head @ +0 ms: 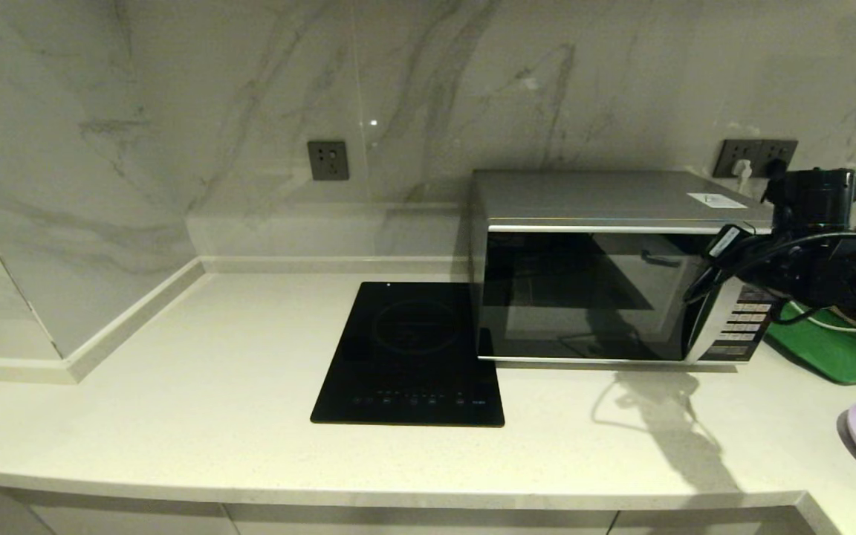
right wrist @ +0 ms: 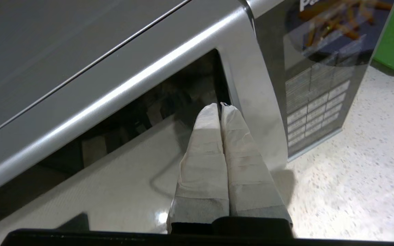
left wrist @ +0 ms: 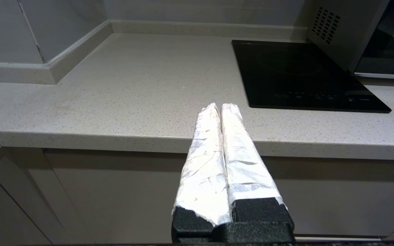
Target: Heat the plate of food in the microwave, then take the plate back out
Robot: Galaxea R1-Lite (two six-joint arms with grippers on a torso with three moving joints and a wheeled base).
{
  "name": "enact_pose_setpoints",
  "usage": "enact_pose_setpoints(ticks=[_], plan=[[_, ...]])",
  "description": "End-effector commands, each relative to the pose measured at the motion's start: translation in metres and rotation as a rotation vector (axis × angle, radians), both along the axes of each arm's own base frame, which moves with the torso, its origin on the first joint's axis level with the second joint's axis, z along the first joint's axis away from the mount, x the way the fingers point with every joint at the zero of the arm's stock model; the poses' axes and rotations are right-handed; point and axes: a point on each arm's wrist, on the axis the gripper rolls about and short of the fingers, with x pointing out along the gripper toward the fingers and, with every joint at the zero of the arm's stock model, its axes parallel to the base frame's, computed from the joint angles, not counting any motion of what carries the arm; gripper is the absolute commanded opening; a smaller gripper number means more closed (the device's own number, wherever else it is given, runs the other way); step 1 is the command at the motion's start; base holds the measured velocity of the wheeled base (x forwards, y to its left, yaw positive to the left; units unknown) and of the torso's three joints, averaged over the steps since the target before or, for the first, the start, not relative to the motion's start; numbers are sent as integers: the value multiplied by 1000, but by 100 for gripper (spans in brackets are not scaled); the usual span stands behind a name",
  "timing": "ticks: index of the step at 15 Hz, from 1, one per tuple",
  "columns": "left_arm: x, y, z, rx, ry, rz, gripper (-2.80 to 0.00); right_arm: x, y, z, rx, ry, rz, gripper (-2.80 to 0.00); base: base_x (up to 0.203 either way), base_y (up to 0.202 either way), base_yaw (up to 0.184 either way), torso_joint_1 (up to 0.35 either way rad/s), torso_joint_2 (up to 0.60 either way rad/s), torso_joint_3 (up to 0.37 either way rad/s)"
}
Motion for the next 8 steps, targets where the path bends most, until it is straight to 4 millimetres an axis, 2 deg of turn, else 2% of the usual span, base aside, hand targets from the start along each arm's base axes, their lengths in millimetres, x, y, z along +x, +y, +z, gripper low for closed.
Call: enact_pose_setpoints(ticks=[1, 3, 5, 7, 8], plan=[[0, 0, 0, -1, -1, 1, -280, -28, 1, 20, 0, -24, 22, -280, 0, 0, 0, 0, 0, 0], [0, 0, 0, 0, -1, 0, -280, -61, 1, 32, 1, -11, 46, -280, 0, 0, 0, 0, 0, 0], [0, 0, 0, -1, -1, 0, -280, -103, 2, 51, 4, -16, 81, -280, 0, 0, 0, 0, 0, 0], [0, 0, 0, 0, -1, 0, -280, -156, 3, 75, 5, -18, 142, -280, 0, 0, 0, 0, 0, 0], [0, 0, 0, 0, -1, 0, -280, -190, 4, 88, 0, -28, 183, -280, 0, 0, 0, 0, 0, 0]])
